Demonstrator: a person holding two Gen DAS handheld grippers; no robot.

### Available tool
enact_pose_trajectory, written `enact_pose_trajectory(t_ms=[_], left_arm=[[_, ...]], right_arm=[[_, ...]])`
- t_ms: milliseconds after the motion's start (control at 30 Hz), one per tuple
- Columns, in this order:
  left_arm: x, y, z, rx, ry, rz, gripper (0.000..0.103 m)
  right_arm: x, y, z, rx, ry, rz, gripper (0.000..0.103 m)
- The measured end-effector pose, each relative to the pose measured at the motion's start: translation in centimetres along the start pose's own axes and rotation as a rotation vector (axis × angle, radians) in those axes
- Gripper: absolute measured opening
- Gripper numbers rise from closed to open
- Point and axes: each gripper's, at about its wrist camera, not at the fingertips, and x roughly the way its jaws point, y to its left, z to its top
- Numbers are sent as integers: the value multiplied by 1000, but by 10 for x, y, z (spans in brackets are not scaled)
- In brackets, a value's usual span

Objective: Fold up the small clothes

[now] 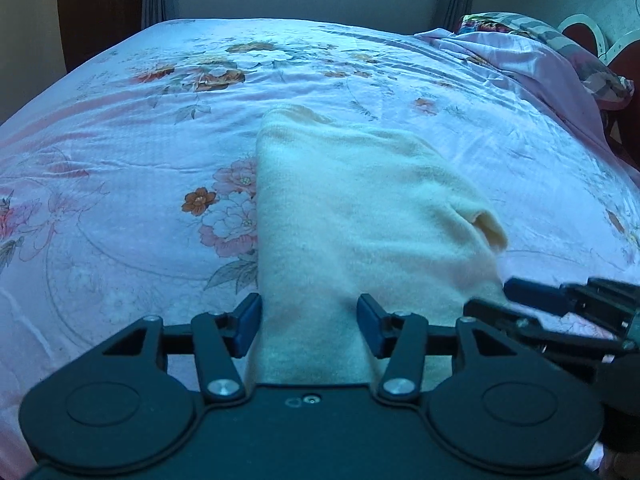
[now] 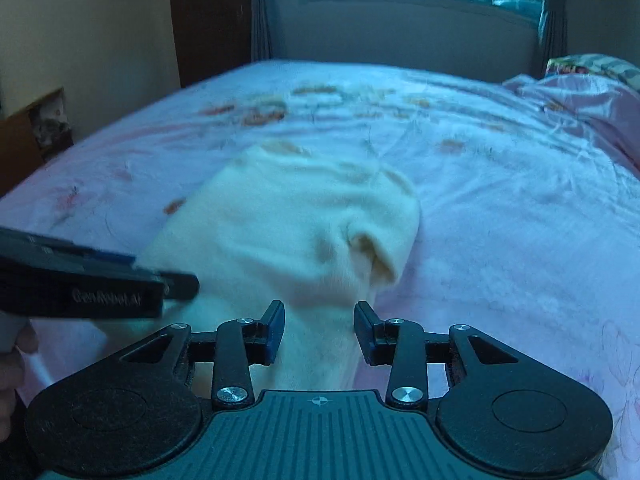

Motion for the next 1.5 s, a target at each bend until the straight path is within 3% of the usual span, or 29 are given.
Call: enact_pose_trajectory(t_ms=[33, 200, 267, 400, 533, 600, 633, 667, 833, 967, 1100, 1200, 1300, 1400, 1500], left_arm=[[0, 0, -2, -6, 4, 1, 50], [-14, -5, -5, -11, -7, 18, 53], [-20, -9, -7, -2, -20, 23, 63], [-21, -20, -10, 27, -18, 44, 65], [-34, -22, -5, 16, -28, 28, 66], [-46, -24, -1, 10, -50, 34, 74], [-51, -27, 1, 13, -59, 43, 81], [-57, -29, 2, 15, -69, 66, 86], [-82, -37, 2, 19, -110, 82, 101], [-106, -49, -4, 59, -151, 135, 101], [-136, -58, -11, 77, -193, 156, 101], [-160, -64, -19, 90, -237, 170, 102], [-181, -65, -26, 81, -255, 134, 102], [-193, -61, -32, 37, -257, 66, 101], [-200, -63, -36, 29, -246, 79, 101]], right_arm=[[4, -2, -6, 15, 21, -1, 38], [-23, -7, -9, 62, -41, 9, 39], [-27, -11, -9, 93, -53, 10, 39], [-14, -17, -13, 140, 31, 15, 39], [-31, -28, -4, 220, -4, 50, 39], [-45, -30, 1, 236, -33, 60, 52], [-50, -30, 1, 236, -43, 61, 71], [-56, -29, 1, 239, -57, 61, 76], [-79, -43, -6, 298, -66, 109, 77], [-108, -59, -13, 364, -93, 149, 93], [-145, -60, -16, 347, -147, 159, 103], [-171, -52, -13, 328, -153, 125, 103], [-191, -36, -12, 315, -120, 17, 103], [-208, -22, -15, 266, -132, 18, 103], [-226, -7, -19, 205, -193, -22, 103]])
